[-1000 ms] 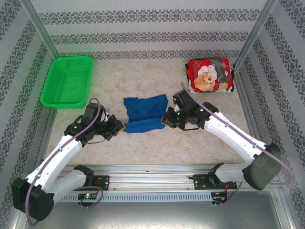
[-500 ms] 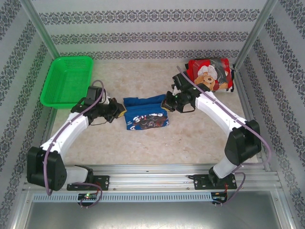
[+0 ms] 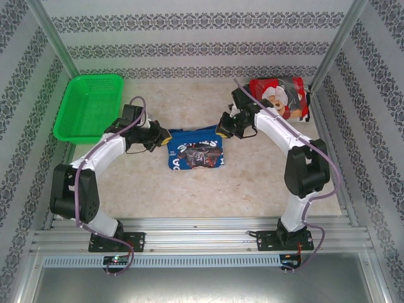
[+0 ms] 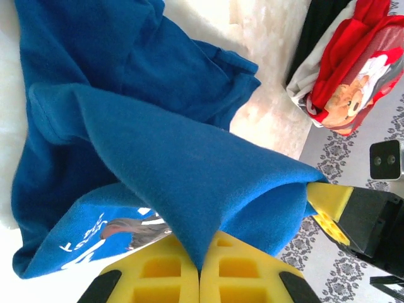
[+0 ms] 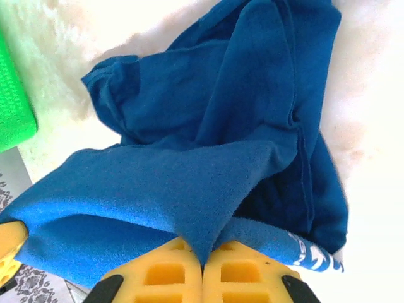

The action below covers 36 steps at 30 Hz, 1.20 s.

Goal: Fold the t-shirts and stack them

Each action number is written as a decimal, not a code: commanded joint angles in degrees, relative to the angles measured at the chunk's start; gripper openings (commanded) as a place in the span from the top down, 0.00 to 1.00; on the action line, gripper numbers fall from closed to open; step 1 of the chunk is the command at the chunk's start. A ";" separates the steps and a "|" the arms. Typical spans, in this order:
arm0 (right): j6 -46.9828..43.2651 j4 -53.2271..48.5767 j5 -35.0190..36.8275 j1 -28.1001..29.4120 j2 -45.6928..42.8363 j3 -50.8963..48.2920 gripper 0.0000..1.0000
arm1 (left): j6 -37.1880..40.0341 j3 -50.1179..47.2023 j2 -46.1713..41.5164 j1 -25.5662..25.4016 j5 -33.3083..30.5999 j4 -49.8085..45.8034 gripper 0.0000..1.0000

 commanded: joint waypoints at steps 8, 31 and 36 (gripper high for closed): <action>-4.30 -1.79 0.17 -2.61 10.12 10.08 0.98 | 1.48 3.83 7.86 2.51 0.79 4.90 1.00; -4.32 -1.71 -0.72 -6.51 21.21 26.68 0.52 | -2.42 14.90 16.28 5.18 -1.15 11.33 0.03; -7.90 -2.07 1.39 -7.24 12.19 23.44 0.48 | 1.28 22.37 11.86 5.13 -3.41 5.01 0.00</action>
